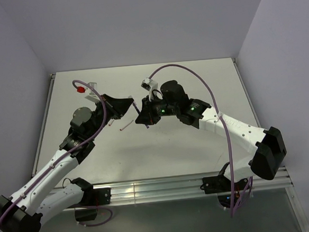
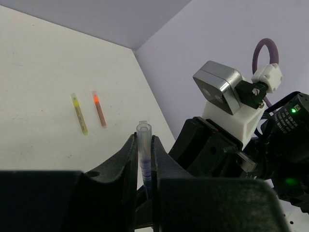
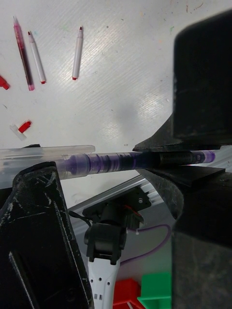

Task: Insert the pens into the pen caps
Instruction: Insert the pen cap onto the pen.

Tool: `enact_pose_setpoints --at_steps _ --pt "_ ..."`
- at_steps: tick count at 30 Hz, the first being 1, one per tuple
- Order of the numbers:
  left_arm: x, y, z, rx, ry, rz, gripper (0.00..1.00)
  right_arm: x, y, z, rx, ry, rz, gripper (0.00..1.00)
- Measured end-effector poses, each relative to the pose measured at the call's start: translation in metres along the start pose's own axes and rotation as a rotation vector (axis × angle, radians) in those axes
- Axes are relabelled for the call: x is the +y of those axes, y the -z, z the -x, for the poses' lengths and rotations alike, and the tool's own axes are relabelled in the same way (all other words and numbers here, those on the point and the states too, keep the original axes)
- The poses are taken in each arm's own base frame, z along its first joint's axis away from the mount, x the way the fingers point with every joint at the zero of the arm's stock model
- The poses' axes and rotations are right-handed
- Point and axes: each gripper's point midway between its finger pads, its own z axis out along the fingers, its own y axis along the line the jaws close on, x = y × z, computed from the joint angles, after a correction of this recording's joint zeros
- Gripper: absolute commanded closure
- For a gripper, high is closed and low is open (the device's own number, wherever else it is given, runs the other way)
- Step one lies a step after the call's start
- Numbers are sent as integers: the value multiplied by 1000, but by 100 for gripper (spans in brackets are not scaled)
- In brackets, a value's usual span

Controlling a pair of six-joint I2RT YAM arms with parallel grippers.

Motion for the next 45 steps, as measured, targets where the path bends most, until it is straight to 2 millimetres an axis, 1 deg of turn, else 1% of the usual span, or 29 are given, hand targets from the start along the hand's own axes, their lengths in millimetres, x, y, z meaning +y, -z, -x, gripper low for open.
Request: enact_pose_setpoints --at_steps 14,21,27,41,45 --pt "-6 7 -1 -23 -16 -64 100 7 2 -1 6 8 30 100" --pt "-21 16 4 -75 -24 -169 100 20 10 5 -13 28 79 100" --pt "-29 23 6 -105 -31 -238 100 30 13 6 -13 42 125 100" --pt "-60 39 16 -145 -64 -388 100 56 28 17 -61 97 241 100" --pt "-68 44 15 -141 -75 -434 100 64 34 17 -70 114 279 100"
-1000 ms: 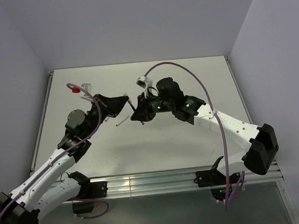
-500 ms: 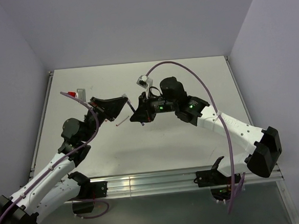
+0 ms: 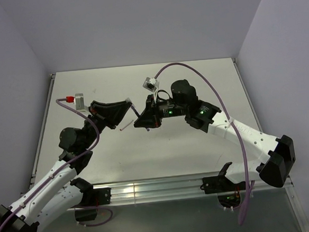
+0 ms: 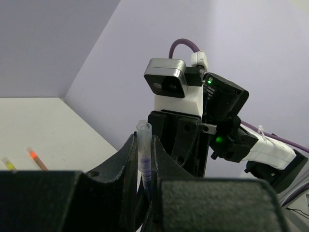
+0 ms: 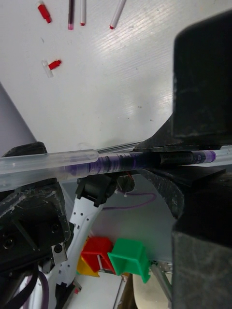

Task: Insert the pens into the pen caps
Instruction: Insert the pen cap onto the pen.

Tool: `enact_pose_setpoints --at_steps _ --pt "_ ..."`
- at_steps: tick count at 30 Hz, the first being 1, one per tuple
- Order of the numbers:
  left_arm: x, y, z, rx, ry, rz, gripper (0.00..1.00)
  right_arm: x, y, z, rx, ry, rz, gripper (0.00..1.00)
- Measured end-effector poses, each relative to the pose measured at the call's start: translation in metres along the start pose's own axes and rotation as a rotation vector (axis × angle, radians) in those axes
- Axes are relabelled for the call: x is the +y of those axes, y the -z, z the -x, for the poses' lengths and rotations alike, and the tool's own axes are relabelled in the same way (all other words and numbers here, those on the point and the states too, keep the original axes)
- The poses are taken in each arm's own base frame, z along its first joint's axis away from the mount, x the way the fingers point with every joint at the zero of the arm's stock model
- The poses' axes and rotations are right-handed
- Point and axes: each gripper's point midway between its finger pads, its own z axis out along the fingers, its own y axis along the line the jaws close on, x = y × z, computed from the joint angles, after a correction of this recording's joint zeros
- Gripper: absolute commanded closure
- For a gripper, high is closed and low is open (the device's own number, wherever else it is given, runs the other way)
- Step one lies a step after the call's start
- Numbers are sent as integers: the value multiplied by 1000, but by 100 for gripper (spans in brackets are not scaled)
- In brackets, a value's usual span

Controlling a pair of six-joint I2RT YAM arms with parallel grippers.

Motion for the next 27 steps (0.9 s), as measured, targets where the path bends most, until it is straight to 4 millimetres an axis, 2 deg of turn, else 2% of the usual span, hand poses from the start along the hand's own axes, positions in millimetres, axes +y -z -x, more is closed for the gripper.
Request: enact_pose_setpoints --at_steps 14,27 --pt "-27 2 7 -25 -32 -106 100 26 4 9 -24 44 130 100" --pt "-34 1 9 -53 -53 -109 100 33 6 13 -23 52 158 100"
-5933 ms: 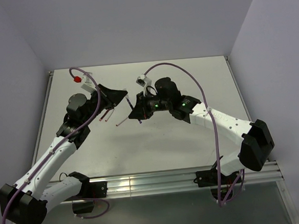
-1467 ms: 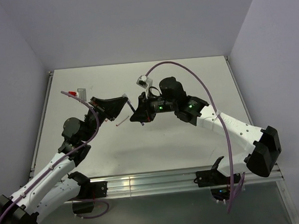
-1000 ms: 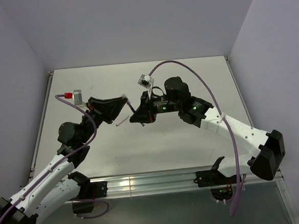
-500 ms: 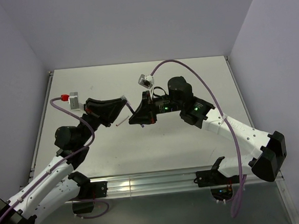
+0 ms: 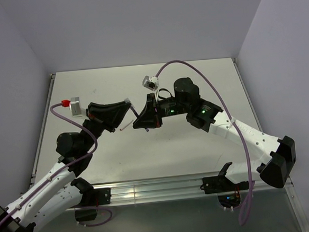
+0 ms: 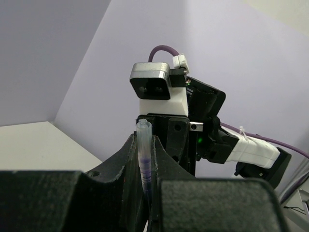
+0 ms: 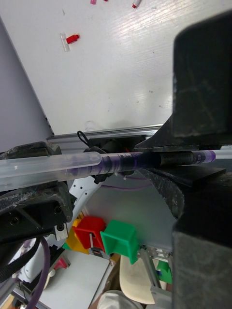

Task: Insert the pens into the pen caps
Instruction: Insert the pen cap onto the pen.

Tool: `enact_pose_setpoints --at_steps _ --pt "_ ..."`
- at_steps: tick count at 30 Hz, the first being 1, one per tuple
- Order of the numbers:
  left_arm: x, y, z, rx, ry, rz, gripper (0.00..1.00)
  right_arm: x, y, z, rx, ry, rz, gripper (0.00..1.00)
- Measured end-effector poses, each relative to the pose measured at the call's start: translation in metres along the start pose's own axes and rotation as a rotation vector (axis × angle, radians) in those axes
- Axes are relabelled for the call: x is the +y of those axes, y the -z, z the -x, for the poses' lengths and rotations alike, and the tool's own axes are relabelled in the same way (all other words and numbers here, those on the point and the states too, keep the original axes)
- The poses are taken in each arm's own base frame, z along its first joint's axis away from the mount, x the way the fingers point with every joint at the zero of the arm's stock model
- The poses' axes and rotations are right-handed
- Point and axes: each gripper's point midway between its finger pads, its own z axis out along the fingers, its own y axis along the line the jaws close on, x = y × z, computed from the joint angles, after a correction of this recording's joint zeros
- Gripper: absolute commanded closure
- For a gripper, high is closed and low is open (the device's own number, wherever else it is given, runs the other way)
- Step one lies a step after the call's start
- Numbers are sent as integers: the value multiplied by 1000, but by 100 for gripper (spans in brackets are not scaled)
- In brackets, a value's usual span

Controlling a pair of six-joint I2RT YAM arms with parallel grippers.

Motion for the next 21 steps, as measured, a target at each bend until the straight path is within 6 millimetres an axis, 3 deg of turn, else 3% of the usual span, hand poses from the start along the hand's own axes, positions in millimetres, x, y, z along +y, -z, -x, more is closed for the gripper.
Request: enact_pose_setpoints --at_steps 9,21 --pt "10 -7 7 -32 8 102 100 -11 0 11 7 -6 -91 100" --pt "38 -8 -3 -22 48 282 100 -37 4 5 50 -26 -242 100"
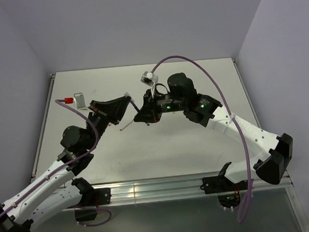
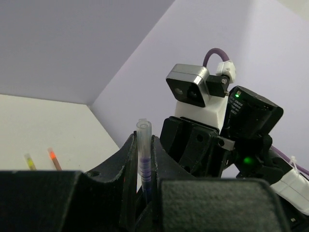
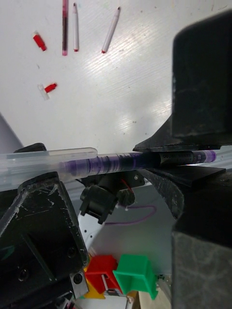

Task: Insert the pens into the pen caps
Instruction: Insert the pen cap onto the pen.

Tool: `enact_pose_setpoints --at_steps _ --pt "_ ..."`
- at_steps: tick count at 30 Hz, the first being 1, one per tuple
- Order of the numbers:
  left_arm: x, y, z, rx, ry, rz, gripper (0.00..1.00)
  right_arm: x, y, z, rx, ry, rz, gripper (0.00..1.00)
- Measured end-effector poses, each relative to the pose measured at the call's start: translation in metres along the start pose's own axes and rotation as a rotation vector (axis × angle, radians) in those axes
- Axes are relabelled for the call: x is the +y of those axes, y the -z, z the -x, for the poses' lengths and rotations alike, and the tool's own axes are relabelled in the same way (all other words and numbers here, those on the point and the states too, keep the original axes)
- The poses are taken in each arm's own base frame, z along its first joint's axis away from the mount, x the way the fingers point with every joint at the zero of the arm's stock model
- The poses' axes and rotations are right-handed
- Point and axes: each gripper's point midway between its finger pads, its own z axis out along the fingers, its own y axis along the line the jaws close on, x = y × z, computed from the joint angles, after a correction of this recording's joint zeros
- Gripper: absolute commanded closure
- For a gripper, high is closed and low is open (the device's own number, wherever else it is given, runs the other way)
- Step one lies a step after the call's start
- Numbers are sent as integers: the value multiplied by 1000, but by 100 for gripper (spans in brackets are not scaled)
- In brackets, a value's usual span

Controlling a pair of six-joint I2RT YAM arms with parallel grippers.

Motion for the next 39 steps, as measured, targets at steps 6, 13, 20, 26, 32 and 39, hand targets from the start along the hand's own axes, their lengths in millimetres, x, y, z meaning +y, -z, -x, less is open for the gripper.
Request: enact_pose_setpoints --at_steps 6,13,20,26,32,39 --pt "11 -3 -6 10 15 72 100 -11 -2 -4 17 2 -68 100" --pt "16 -4 -7 14 23 109 100 -17 -5 -5 22 9 -112 100" --pt "20 -3 -6 11 21 128 100 -20 -7 -4 37 11 -129 100" --pt "21 -3 -7 27 16 155 100 -22 -7 -6 46 10 -141 100" --pt "18 -4 -6 44 9 164 94 -20 -5 -5 32 13 -135 100" --pt "17 -5 -8 61 7 171 82 -19 -4 -6 28 6 -133 100"
